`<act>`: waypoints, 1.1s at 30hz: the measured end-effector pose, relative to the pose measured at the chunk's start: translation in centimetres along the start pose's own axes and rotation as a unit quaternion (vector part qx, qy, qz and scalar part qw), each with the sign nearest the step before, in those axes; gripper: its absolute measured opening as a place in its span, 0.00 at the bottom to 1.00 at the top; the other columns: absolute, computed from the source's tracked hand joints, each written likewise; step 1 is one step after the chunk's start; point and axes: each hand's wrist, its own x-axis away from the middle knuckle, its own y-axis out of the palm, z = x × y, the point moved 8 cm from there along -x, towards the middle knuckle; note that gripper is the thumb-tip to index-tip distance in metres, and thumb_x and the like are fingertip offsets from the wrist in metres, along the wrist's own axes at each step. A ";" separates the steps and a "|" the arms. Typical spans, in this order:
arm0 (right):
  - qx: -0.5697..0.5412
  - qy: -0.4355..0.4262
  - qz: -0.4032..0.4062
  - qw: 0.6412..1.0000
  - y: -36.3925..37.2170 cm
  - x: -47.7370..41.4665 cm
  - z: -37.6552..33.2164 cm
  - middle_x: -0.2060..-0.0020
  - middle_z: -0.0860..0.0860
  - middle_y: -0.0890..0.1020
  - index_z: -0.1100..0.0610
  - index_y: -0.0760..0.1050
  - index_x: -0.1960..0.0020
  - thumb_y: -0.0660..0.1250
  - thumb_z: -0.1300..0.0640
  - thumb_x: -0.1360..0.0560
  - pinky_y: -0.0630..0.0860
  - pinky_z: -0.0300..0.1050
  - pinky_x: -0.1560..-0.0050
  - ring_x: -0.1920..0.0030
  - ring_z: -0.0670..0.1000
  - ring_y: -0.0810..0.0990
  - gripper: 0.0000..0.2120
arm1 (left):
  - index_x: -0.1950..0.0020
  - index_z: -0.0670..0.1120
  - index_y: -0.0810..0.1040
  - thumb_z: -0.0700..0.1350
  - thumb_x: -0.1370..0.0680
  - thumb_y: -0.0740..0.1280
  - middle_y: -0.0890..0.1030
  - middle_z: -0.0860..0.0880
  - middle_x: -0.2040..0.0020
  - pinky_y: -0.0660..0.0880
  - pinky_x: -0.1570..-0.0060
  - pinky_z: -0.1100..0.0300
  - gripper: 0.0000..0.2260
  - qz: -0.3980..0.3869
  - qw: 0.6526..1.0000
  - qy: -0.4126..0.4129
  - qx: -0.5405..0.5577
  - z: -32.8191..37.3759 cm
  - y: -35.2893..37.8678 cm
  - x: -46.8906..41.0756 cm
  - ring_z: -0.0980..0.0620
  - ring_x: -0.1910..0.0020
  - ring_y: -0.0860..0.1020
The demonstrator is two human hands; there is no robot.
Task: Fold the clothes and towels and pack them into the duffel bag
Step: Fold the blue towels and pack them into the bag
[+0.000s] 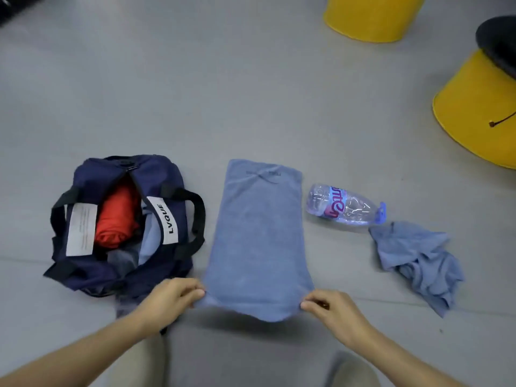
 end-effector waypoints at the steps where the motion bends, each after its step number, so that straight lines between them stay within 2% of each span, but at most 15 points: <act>1: 0.024 -0.012 -0.026 0.999 2.1 0.0 1.0 0.59 0.38 0.83 0.39 0.78 0.60 0.68 0.45 0.24 0.73 0.36 0.53 0.59 0.36 0.78 0.06 | 0.59 0.60 0.79 0.49 0.19 0.67 0.82 0.64 0.59 0.75 0.54 0.62 0.10 -0.031 0.999 -0.011 -0.020 -1.4 2.3 -0.3 0.61 0.57 0.81; 2: 0.050 -0.026 -0.057 0.997 4.2 0.1 2.0 0.55 0.38 0.83 0.40 0.78 0.56 0.65 0.41 0.25 0.73 0.35 0.51 0.55 0.36 0.79 0.05 | 0.60 0.62 0.78 0.50 0.19 0.67 0.81 0.67 0.60 0.73 0.54 0.64 0.10 -0.054 0.998 -0.007 -0.032 -2.3 4.3 -0.6 0.62 0.56 0.81; 3: 0.072 -0.041 -0.082 0.993 6.1 0.3 3.2 0.52 0.39 0.82 0.40 0.77 0.51 0.62 0.38 0.25 0.73 0.35 0.49 0.52 0.37 0.79 0.10 | 0.57 0.63 0.78 0.52 0.20 0.66 0.80 0.68 0.59 0.71 0.54 0.67 0.07 -0.080 0.996 -0.004 -0.048 -3.0 6.0 -0.6 0.62 0.55 0.80; 5: 0.101 -0.068 -0.115 0.986 9.3 0.9 4.8 0.49 0.41 0.82 0.43 0.78 0.47 0.60 0.37 0.24 0.73 0.33 0.46 0.48 0.39 0.79 0.14 | 0.49 0.60 0.79 0.54 0.21 0.66 0.82 0.64 0.53 0.69 0.54 0.67 0.03 -0.112 0.989 0.022 -0.089 -3.6 8.7 -0.6 0.58 0.51 0.79; 7: 0.127 -0.111 -0.122 0.978 12.1 2.1 6.4 0.50 0.39 0.80 0.43 0.78 0.49 0.61 0.39 0.21 0.72 0.29 0.48 0.50 0.38 0.79 0.11 | 0.47 0.55 0.80 0.55 0.23 0.66 0.82 0.58 0.47 0.67 0.54 0.67 0.08 -0.154 0.979 0.042 -0.126 -4.5 11.0 0.1 0.57 0.47 0.78; 8: 0.139 -0.139 -0.116 0.974 13.2 2.8 7.1 0.52 0.38 0.78 0.42 0.79 0.51 0.61 0.40 0.19 0.73 0.30 0.50 0.51 0.38 0.78 0.11 | 0.47 0.54 0.80 0.55 0.24 0.66 0.82 0.56 0.47 0.68 0.54 0.68 0.09 -0.171 0.975 0.055 -0.134 -5.1 11.9 0.5 0.57 0.48 0.78; 12: 0.183 -0.175 -0.109 0.961 15.1 4.1 8.4 0.51 0.40 0.78 0.40 0.78 0.54 0.64 0.39 0.23 0.77 0.35 0.46 0.43 0.42 0.79 0.08 | 0.54 0.59 0.78 0.56 0.29 0.68 0.79 0.60 0.56 0.74 0.60 0.70 0.06 -0.196 0.964 0.089 -0.157 -6.9 14.3 2.7 0.64 0.58 0.77; 14: 0.207 -0.169 -0.132 0.955 15.3 4.5 8.3 0.50 0.38 0.78 0.40 0.77 0.54 0.64 0.35 0.26 0.79 0.37 0.47 0.42 0.43 0.80 0.10 | 0.47 0.61 0.80 0.60 0.26 0.65 0.79 0.60 0.49 0.71 0.53 0.70 0.10 -0.217 0.955 0.091 -0.180 -5.8 13.9 2.6 0.63 0.51 0.78; 17: 0.233 -0.167 -0.144 0.947 14.1 3.9 7.2 0.54 0.35 0.78 0.39 0.77 0.53 0.58 0.32 0.22 0.77 0.38 0.45 0.46 0.41 0.81 0.14 | 0.31 0.59 0.74 0.66 0.24 0.55 0.75 0.56 0.34 0.71 0.39 0.60 0.25 -0.266 0.920 0.149 -0.247 -3.2 12.4 1.0 0.54 0.36 0.76; 20: 0.264 -0.178 -0.106 0.942 10.2 0.5 4.5 0.53 0.37 0.80 0.43 0.80 0.52 0.54 0.34 0.20 0.78 0.37 0.49 0.49 0.42 0.80 0.20 | 0.23 0.62 0.64 0.69 0.26 0.46 0.73 0.56 0.32 0.70 0.37 0.58 0.32 -0.216 0.924 0.111 -0.296 -1.1 7.5 -4.0 0.52 0.35 0.74; 24: 0.293 -0.161 -0.113 0.936 4.6 -7.4 0.2 0.39 0.46 0.80 0.49 0.76 0.37 0.49 0.37 0.18 0.74 0.47 0.38 0.38 0.51 0.77 0.25 | 0.22 0.58 0.64 0.59 0.17 0.58 0.76 0.51 0.33 0.69 0.36 0.56 0.23 -0.065 0.947 0.115 -0.293 3.5 -0.4 -13.6 0.48 0.35 0.76; 27: 0.344 -0.159 -0.064 0.923 0.3 -15.7 -2.5 0.38 0.50 0.79 0.52 0.74 0.36 0.54 0.47 0.17 0.75 0.52 0.40 0.37 0.56 0.77 0.16 | 0.23 0.52 0.68 0.54 0.16 0.58 0.75 0.47 0.31 0.71 0.36 0.52 0.21 0.011 0.955 0.075 -0.287 5.4 -4.9 -20.2 0.44 0.34 0.75; 30: 0.369 -0.132 0.003 0.920 -3.3 -23.8 -4.7 0.39 0.53 0.79 0.54 0.73 0.40 0.54 0.52 0.17 0.76 0.53 0.47 0.41 0.60 0.79 0.13 | 0.26 0.45 0.68 0.49 0.15 0.57 0.74 0.42 0.32 0.71 0.38 0.46 0.18 0.044 0.957 0.037 -0.285 5.5 -6.7 -25.4 0.39 0.35 0.74; 32: 0.361 -0.096 0.014 0.928 -4.3 -28.3 -5.1 0.33 0.55 0.75 0.56 0.69 0.34 0.53 0.51 0.16 0.73 0.53 0.45 0.37 0.61 0.76 0.15 | 0.23 0.43 0.63 0.46 0.15 0.55 0.70 0.43 0.28 0.70 0.37 0.49 0.20 0.044 0.956 0.028 -0.289 5.0 -6.6 -27.8 0.40 0.31 0.71; 33: 0.347 -0.072 0.009 0.935 -4.2 -30.0 -4.8 0.29 0.55 0.70 0.58 0.65 0.29 0.53 0.50 0.16 0.71 0.54 0.40 0.32 0.61 0.72 0.19 | 0.21 0.44 0.59 0.46 0.14 0.54 0.66 0.44 0.24 0.67 0.35 0.50 0.22 0.042 0.955 0.028 -0.293 4.8 -6.3 -28.8 0.41 0.27 0.68</act>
